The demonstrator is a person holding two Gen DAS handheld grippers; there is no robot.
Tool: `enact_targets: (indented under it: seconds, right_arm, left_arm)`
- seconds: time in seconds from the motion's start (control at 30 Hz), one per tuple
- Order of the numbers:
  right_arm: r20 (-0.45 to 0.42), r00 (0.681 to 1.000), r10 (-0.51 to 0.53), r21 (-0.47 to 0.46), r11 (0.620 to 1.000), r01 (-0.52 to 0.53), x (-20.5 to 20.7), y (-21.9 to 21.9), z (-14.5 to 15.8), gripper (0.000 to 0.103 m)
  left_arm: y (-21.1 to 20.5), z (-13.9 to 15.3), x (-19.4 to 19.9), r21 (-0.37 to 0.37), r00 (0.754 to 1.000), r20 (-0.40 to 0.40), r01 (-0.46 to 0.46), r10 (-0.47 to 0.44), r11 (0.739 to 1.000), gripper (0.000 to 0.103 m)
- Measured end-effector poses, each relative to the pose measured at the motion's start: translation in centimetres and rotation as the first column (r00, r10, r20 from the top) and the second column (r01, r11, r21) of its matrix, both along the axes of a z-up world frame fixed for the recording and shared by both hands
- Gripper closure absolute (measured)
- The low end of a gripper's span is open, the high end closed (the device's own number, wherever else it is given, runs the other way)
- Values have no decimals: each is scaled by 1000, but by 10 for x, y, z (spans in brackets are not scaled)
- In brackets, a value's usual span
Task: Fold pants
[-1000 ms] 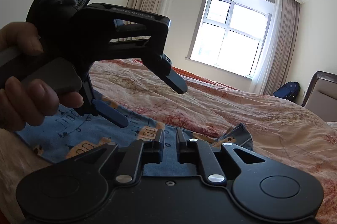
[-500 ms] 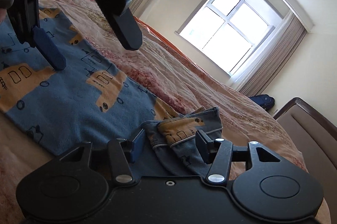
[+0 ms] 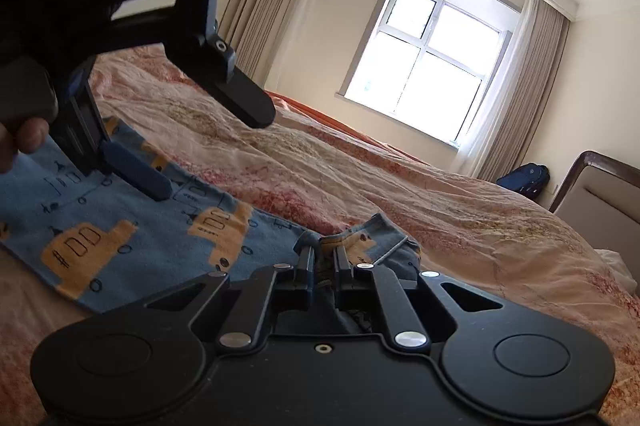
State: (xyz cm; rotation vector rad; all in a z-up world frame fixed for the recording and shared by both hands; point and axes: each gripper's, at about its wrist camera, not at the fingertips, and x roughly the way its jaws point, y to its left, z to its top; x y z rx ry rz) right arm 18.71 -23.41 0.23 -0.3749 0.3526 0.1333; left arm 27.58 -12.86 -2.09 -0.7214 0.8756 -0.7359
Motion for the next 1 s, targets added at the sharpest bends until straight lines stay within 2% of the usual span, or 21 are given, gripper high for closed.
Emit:
enact_targets:
  seconds: [0.07, 0.17, 0.2, 0.23, 0.3, 0.4, 0.53, 0.67, 0.77, 0.83, 0.9, 1.0]
  right_arm:
    - [16, 999, 31, 92, 995, -33, -16, 1, 14, 96]
    - [23, 996, 82, 181, 980, -84, -39, 8, 25, 97]
    - [17, 996, 93, 201, 975, -94, -44, 10, 25, 97]
    - [2, 994, 109, 216, 971, -107, -50, 14, 23, 98]
    - [-18, 994, 107, 213, 972, -100, -56, 20, 15, 98]
    - [-62, 994, 85, 240, 968, -68, -57, 20, 2, 98]
    - [-76, 995, 67, 265, 963, -44, -60, 18, -4, 98]
    - [-65, 997, 53, 302, 953, -31, -62, 13, -3, 98]
    - [-56, 997, 49, 357, 934, -26, -64, 8, -3, 100]
    - [-57, 997, 49, 380, 925, -24, -64, 6, -3, 102]
    - [-61, 997, 50, 383, 924, -23, -65, 7, -4, 103]
    - [-76, 996, 50, 377, 926, -17, -62, 9, -5, 103]
  left_arm:
    - [1, -10, -1, -64, 999, -38, 10, -13, 998, 1]
    - [3, -26, -8, -115, 996, -85, -8, -2, 993, 1]
    - [4, -30, -11, -130, 996, -92, -21, 9, 991, 4]
    - [6, -34, -16, -132, 995, -90, -43, 31, 990, 7]
    - [7, -35, -23, -105, 996, -67, -73, 66, 992, 19]
    - [6, -34, -31, -69, 996, -26, -90, 89, 994, 28]
    - [4, -35, -33, -43, 994, -48, -98, 96, 994, 29]
    - [6, -40, -37, -67, 992, -66, -110, 105, 992, 25]
    - [7, -45, -36, -75, 988, -90, -129, 122, 989, 26]
    - [6, -45, -34, -70, 984, -107, -151, 143, 986, 32]
    - [4, -45, -32, -60, 981, -113, -165, 158, 984, 52]
    - [2, -47, -32, -47, 977, -119, -184, 177, 982, 72]
